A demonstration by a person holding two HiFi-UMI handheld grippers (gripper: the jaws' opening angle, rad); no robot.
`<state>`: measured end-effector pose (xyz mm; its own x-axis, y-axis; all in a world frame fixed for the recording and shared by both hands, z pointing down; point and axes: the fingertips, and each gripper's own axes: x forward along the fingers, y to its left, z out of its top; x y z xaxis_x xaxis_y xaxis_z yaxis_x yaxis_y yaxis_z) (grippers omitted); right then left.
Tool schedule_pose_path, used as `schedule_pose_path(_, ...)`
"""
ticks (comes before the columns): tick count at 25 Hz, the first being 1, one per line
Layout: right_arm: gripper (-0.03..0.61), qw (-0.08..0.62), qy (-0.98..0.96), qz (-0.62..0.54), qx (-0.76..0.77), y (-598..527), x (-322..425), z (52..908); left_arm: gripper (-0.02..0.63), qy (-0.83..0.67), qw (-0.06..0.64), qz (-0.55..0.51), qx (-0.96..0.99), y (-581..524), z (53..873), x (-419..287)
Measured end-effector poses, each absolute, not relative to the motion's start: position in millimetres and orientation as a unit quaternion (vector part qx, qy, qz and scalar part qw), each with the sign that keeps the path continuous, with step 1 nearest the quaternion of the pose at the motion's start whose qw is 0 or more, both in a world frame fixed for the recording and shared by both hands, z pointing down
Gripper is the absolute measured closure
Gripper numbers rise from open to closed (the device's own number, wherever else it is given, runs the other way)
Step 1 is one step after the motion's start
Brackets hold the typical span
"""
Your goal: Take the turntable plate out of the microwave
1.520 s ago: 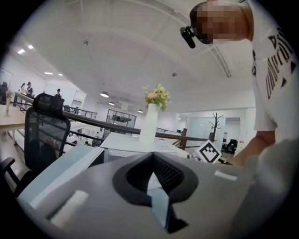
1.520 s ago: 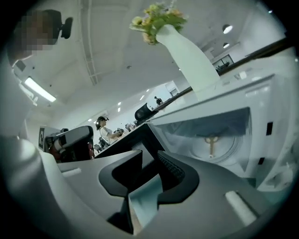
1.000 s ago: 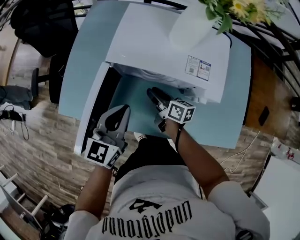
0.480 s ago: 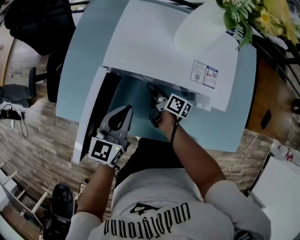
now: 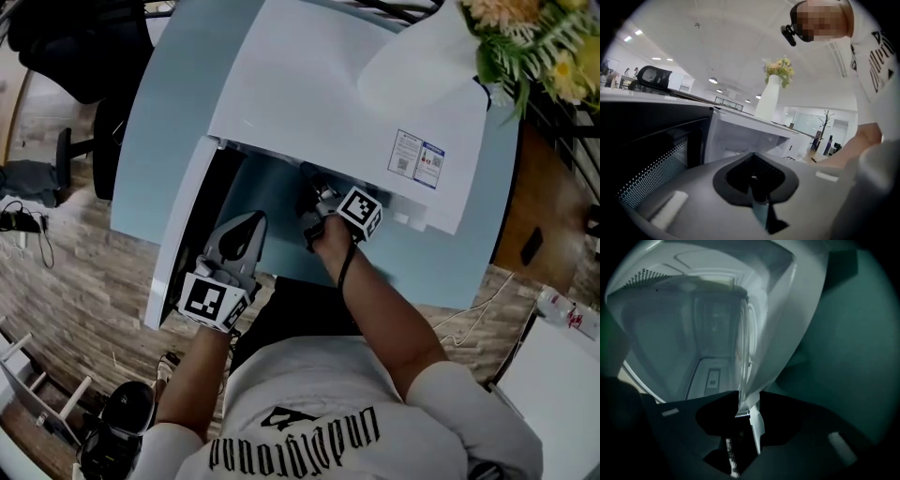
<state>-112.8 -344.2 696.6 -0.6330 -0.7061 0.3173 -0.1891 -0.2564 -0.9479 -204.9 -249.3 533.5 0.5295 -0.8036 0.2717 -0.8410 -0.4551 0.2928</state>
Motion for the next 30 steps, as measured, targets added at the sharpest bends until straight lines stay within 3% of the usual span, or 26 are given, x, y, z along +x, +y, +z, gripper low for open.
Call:
schedule_pose_path(6, 0.461, 0.211, 0.589, -0.681, -0.381, -343, -111, 695, 0.565, -0.490, 0.214, 0.043, 0.844, -252, 542, -207)
schedule_pose_path(9, 0.540, 0.222, 0.605, -0.670, -0.369, -341, -113, 686, 0.565, -0.491, 0.221, 0.041, 0.842, -250, 546, -206)
schedule_pose_path(15, 0.546, 0.229, 0.608, -0.667, -0.365, -337, -104, 687, 0.565, -0.494, 0.246, 0.025, 0.834, -244, 557, -203)
schedule_pose_path(26, 0.549, 0.221, 0.616, -0.664, -0.361, -315, -90, 683, 0.563, -0.480, 0.381, -0.077, 0.786, -235, 594, -202)
schedule_pose_path(30, 0.549, 0.219, 0.620, -0.665, -0.354, -299, -86, 681, 0.505, -0.467, 0.433, -0.095, 0.765, -234, 609, -196)
